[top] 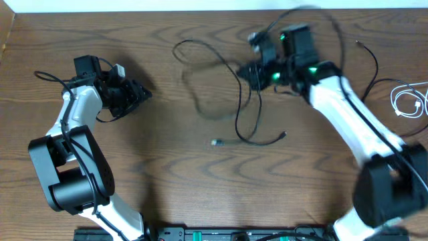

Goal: Untangle cables

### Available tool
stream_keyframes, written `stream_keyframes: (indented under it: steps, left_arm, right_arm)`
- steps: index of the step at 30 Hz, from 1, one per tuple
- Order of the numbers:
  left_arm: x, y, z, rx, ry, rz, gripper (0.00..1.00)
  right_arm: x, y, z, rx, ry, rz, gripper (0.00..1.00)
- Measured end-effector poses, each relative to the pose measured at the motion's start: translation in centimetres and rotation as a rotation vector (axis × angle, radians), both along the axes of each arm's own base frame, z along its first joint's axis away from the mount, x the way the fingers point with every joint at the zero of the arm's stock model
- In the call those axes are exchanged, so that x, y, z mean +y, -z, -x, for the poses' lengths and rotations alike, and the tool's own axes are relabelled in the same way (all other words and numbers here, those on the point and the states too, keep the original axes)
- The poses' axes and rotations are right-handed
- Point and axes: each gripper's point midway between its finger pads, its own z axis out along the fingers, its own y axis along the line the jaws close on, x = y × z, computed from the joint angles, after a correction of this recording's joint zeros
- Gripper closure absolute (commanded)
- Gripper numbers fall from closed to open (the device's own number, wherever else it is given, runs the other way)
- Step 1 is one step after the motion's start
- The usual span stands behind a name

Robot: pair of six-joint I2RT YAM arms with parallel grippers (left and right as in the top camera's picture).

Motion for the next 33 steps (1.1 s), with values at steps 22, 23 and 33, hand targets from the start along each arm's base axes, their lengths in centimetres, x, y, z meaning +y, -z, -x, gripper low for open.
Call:
stream_keyframes:
  steps: [22, 23, 33]
  left_arm:
    - [0.0, 0.0, 0.0, 0.000, 0.000, 0.000, 0.41]
    - [0.0, 0.0, 0.0, 0.000, 0.000, 0.000, 0.41]
    - [0.0, 0.0, 0.0, 0.000, 0.000, 0.000, 0.41]
  right_arm:
    - [-1.5, -8.9, 3.0, -0.141, 0.058, -0.034, 0.99]
    - [-1.7, -7.6, 3.3, -0.084, 0.066, -0.009, 0.99]
    - [-3.0, 4.2, 7.1, 0.395, 0.072, 0.199, 0.99]
